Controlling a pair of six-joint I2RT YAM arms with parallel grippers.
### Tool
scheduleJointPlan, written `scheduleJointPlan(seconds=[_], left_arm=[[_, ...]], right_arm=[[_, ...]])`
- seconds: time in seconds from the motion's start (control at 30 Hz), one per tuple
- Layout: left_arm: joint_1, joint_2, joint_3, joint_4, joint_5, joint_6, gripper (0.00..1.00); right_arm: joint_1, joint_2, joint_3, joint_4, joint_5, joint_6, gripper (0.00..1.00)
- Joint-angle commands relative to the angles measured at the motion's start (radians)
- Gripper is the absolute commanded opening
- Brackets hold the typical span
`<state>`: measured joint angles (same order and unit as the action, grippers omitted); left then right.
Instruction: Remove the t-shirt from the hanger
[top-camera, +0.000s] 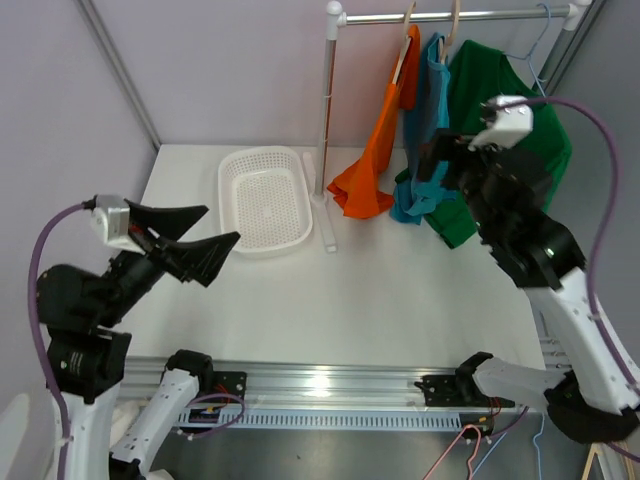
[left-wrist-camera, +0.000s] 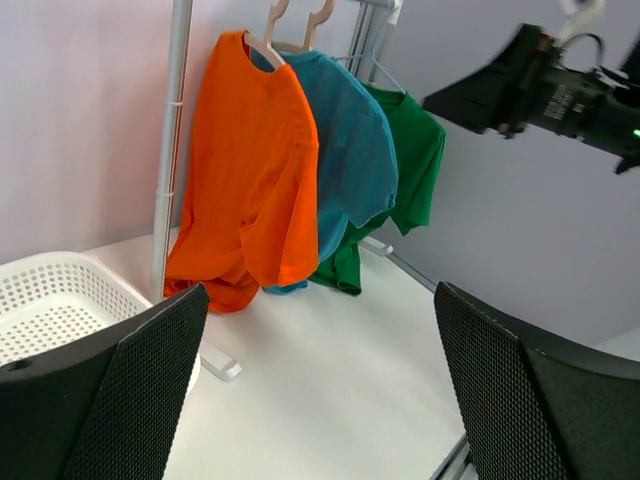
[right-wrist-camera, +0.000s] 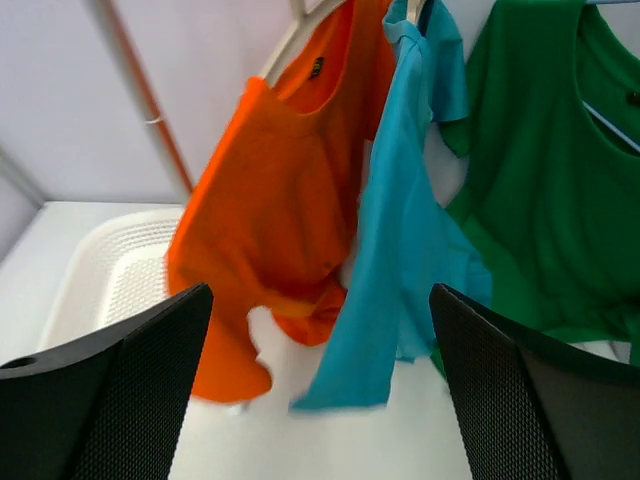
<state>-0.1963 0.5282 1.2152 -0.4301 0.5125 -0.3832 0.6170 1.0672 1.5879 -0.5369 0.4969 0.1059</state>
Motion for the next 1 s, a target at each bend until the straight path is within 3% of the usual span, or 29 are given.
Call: scheduleJointPlan(seconds=[0.0,0.1,0.23,0.5,0.7,0.83,0.97], left_arm=[[-0.005,0.099,0.041,0.042,0.041,0.003,1.0],[-0.005,0.151,0.067,0.056,0.021,0.015,0.99],[-0.009,0.199,0.101,0.074,0.008,0.023,1.0],[-0.015,0.248,0.152,0.07,-0.037,0.069,0.99],[-0.017,0.266,0.13,0.106,-0.037,0.073,0.99],[-0.017,0.266,0.113,0.108,-0.046,0.084,0.99],[-0.017,0.245,0.093,0.125,-0.058,0.089,0.99]], right_arm=[[-0.101,0.15,0.146,0.075,-0.055,-0.04,0.95],[-0.215,0.336,0.315,0.029,-0.153,0.024,0.91],[-0.24,0.457,0.366,0.152,-0.114,-0.003,0.89],[-0.28,0.735,0.679,0.124,-0.146,-0.061,0.82],[-0.301,0.872,0.895,0.104,-0.118,-0.101,0.78],[-0.318,0.907,0.899,0.169,-0.116,-0.137,0.69],[-0.342,0.962,0.949,0.166,-0.12,-0.13,0.7]])
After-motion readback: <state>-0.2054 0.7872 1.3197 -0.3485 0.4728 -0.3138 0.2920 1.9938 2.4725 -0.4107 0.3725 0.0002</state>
